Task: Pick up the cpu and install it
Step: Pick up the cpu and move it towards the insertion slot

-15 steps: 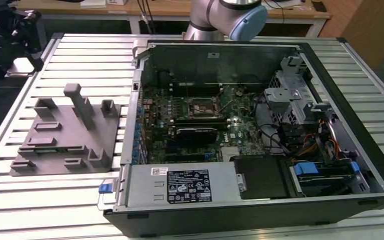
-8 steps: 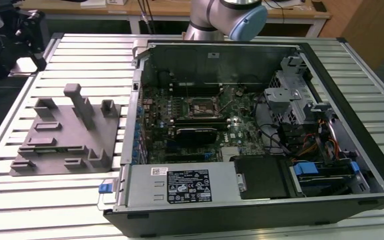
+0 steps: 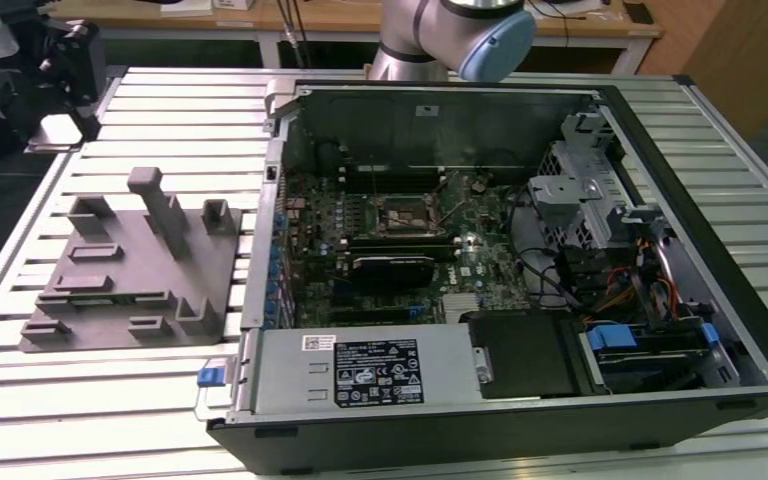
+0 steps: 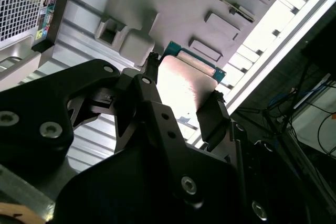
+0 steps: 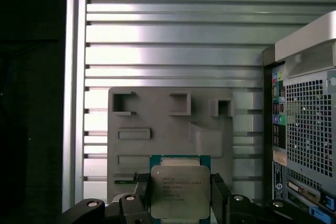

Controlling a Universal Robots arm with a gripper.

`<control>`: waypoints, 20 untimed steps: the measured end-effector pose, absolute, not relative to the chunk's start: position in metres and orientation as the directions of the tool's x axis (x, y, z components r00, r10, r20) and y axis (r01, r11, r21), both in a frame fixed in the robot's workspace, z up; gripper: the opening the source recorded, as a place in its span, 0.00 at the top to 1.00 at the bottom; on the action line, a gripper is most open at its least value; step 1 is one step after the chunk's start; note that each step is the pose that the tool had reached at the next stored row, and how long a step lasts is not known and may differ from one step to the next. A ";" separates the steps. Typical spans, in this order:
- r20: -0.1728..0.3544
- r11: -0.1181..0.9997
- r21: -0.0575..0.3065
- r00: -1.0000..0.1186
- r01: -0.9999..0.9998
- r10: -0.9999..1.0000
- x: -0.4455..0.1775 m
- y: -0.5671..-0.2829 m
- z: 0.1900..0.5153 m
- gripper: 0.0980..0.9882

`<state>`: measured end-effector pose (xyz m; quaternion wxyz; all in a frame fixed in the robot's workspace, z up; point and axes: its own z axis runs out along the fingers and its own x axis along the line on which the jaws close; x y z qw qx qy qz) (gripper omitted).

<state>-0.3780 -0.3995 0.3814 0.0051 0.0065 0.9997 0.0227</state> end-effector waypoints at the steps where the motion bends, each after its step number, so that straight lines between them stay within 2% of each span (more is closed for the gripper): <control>1: -0.010 0.999 0.046 -1.000 0.013 0.013 -0.377 -0.399 0.381 0.50; 20: -0.010 0.999 0.046 -1.000 0.013 0.013 -0.361 -0.398 0.381 0.50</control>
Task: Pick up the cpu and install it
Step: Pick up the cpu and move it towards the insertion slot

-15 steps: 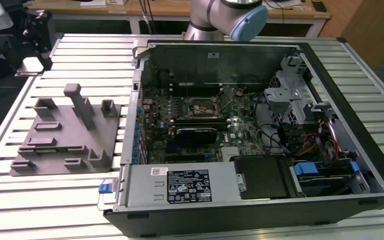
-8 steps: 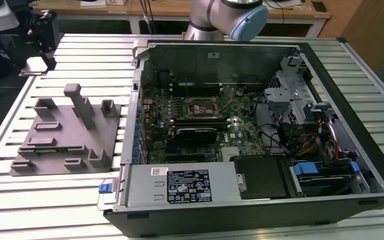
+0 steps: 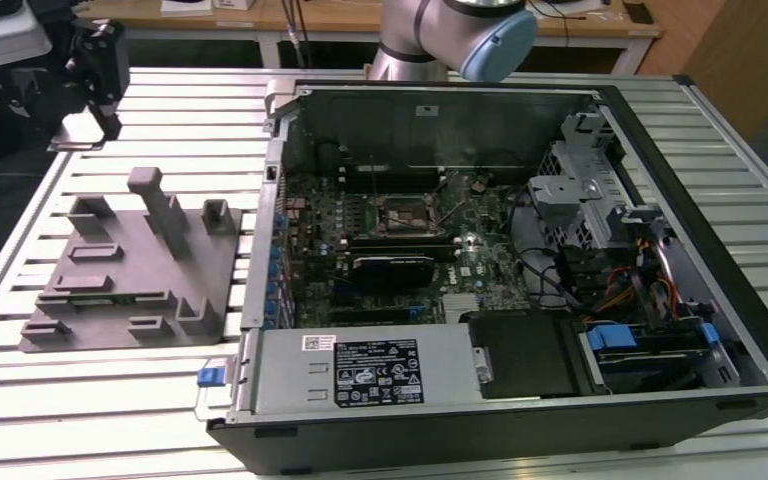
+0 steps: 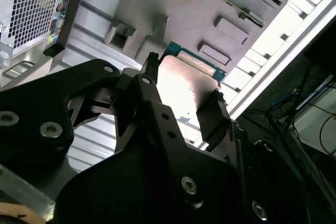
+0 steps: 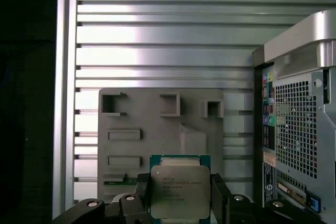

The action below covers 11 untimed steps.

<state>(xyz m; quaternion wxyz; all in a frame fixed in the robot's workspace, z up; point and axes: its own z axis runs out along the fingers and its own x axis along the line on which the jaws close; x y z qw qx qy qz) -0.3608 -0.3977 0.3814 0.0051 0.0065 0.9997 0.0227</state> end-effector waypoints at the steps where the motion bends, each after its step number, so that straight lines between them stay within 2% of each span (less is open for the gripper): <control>1: -0.010 0.999 0.046 -1.000 0.013 0.013 -0.360 -0.398 0.381 0.50; 11: -0.010 0.999 0.046 -1.000 0.013 0.013 -0.348 -0.396 0.381 0.50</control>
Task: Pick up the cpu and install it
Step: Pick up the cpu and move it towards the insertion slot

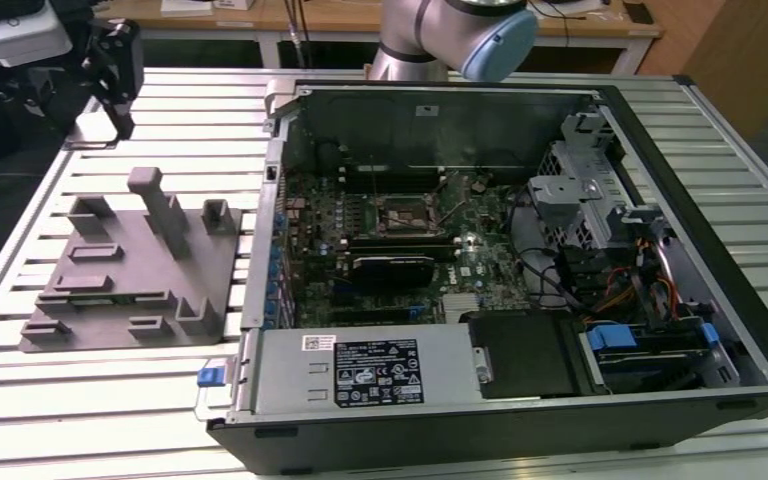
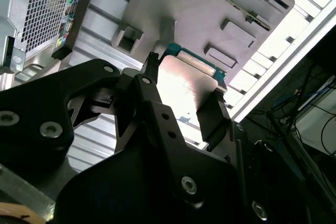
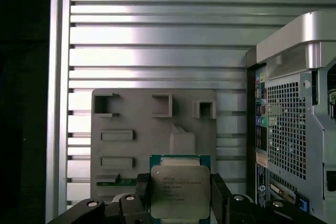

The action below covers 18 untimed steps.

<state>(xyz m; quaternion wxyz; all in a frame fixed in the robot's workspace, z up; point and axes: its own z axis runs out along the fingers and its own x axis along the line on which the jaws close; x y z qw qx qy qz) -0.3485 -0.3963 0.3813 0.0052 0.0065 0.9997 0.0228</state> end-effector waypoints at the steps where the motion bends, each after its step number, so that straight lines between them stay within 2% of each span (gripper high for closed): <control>1: -0.010 0.999 0.046 -1.000 0.013 0.013 -0.347 -0.396 0.381 0.50; 18: -0.010 0.999 0.046 -1.000 0.013 0.013 -0.331 -0.393 0.381 0.50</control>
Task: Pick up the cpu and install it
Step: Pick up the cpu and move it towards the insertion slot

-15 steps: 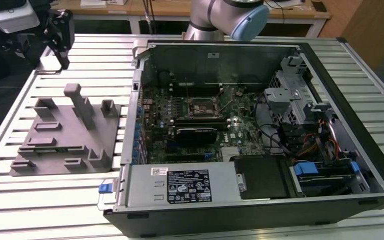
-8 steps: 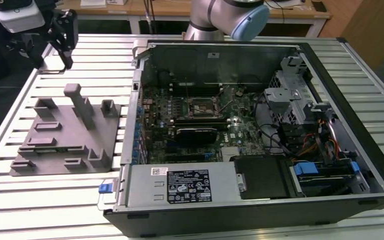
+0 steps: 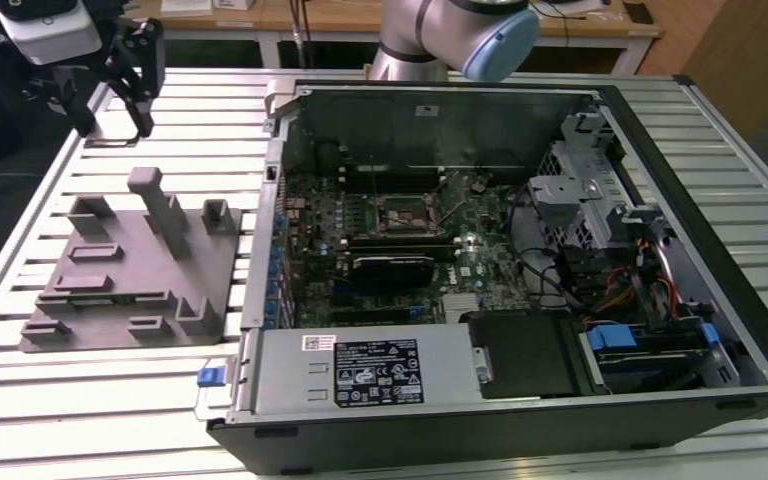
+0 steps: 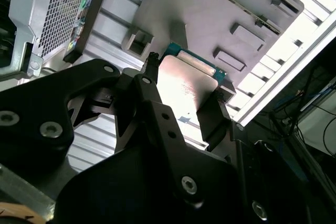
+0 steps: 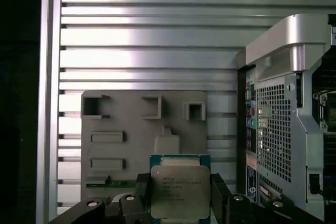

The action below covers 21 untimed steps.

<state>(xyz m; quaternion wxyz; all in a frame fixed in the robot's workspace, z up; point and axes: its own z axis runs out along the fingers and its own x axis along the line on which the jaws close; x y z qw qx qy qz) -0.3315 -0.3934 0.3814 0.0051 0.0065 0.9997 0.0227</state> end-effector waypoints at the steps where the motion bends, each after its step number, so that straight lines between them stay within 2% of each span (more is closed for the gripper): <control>1: -0.010 0.999 0.046 -1.000 0.013 0.013 -0.330 -0.393 0.381 0.50; 21: -0.010 0.999 0.046 -1.000 0.013 0.013 -0.314 -0.390 0.381 0.50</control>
